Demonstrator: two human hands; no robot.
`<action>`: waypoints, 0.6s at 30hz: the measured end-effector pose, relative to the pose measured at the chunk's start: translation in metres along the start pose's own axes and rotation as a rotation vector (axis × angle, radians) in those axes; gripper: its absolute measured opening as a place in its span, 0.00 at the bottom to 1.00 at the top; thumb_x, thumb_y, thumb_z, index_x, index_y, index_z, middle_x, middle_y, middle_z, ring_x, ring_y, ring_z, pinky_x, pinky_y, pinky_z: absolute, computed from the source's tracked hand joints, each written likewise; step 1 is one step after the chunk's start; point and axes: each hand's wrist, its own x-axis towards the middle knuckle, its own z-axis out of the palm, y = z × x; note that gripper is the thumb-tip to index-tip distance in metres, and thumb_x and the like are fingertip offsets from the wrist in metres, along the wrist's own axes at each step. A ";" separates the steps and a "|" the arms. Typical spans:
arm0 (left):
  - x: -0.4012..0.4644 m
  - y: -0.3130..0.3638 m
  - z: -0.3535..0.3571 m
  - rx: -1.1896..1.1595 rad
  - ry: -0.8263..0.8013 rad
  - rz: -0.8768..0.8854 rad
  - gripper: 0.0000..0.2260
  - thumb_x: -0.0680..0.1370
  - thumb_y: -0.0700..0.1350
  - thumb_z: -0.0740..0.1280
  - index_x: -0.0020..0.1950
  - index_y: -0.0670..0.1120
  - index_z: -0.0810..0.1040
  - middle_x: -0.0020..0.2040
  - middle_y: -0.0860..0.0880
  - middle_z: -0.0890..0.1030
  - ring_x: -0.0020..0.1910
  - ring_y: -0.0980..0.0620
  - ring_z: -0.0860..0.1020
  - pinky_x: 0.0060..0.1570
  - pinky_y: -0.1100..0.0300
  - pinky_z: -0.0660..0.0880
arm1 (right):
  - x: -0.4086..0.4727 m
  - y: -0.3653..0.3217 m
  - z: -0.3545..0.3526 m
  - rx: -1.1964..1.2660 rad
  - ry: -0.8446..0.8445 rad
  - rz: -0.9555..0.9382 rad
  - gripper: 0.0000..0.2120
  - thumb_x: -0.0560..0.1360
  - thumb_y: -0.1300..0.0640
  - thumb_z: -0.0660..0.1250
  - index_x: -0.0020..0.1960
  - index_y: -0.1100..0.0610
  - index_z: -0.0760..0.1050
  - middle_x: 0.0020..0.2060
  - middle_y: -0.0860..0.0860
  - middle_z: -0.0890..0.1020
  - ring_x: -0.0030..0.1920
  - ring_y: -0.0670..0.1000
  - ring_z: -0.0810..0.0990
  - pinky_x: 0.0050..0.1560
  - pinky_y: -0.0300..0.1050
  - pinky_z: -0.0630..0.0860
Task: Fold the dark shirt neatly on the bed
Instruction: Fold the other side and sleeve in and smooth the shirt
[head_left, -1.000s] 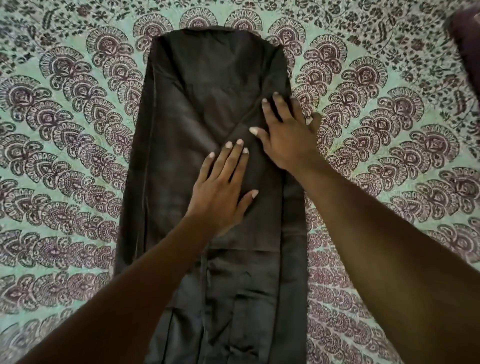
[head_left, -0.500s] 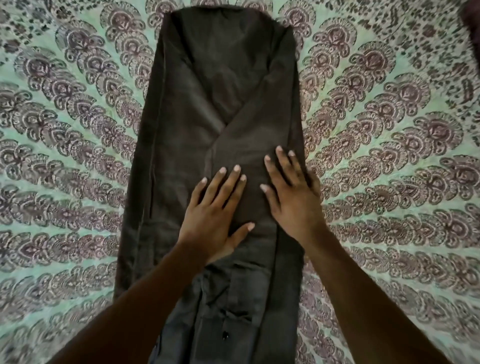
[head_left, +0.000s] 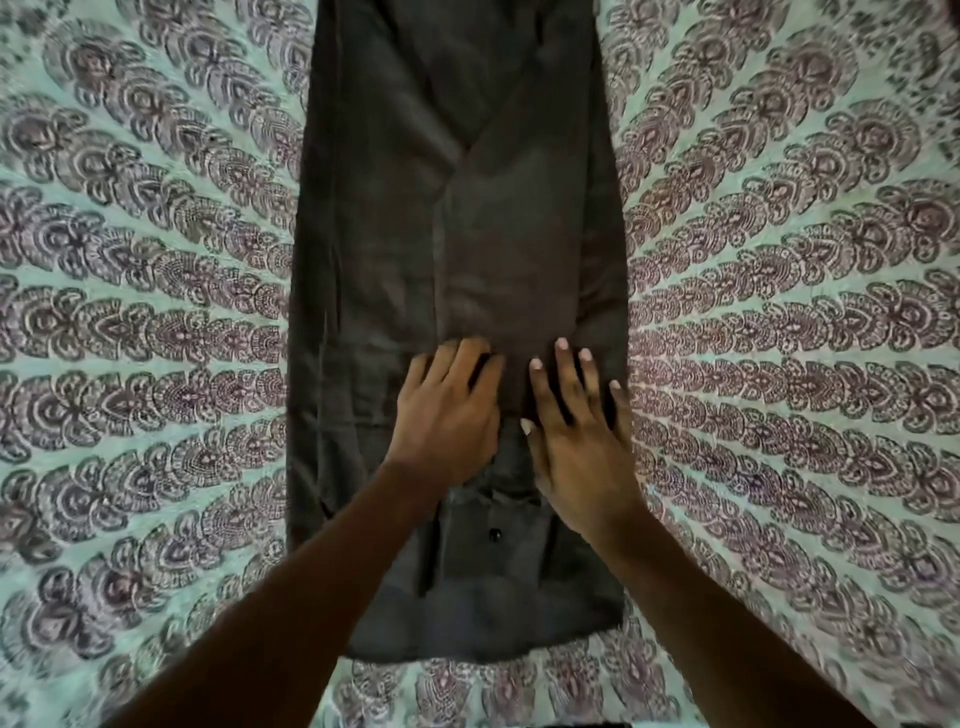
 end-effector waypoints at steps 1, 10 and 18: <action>-0.015 0.002 -0.001 -0.018 -0.036 0.007 0.17 0.80 0.47 0.64 0.66 0.44 0.80 0.69 0.43 0.77 0.64 0.40 0.77 0.58 0.45 0.73 | -0.010 -0.003 0.003 0.008 -0.005 0.002 0.29 0.86 0.45 0.51 0.84 0.54 0.55 0.85 0.55 0.50 0.84 0.58 0.48 0.80 0.64 0.55; -0.095 -0.005 0.000 0.009 -0.264 0.034 0.28 0.86 0.57 0.52 0.85 0.49 0.55 0.86 0.48 0.49 0.85 0.47 0.50 0.80 0.42 0.56 | -0.066 -0.012 0.014 -0.038 -0.060 -0.067 0.29 0.86 0.41 0.52 0.85 0.46 0.51 0.85 0.54 0.44 0.84 0.59 0.46 0.80 0.64 0.56; -0.083 -0.005 -0.002 0.016 -0.245 -0.030 0.36 0.82 0.63 0.56 0.85 0.46 0.53 0.86 0.49 0.53 0.79 0.47 0.62 0.70 0.41 0.67 | -0.055 0.000 -0.005 -0.085 0.083 -0.177 0.27 0.87 0.45 0.50 0.84 0.52 0.56 0.85 0.51 0.52 0.84 0.55 0.49 0.80 0.61 0.56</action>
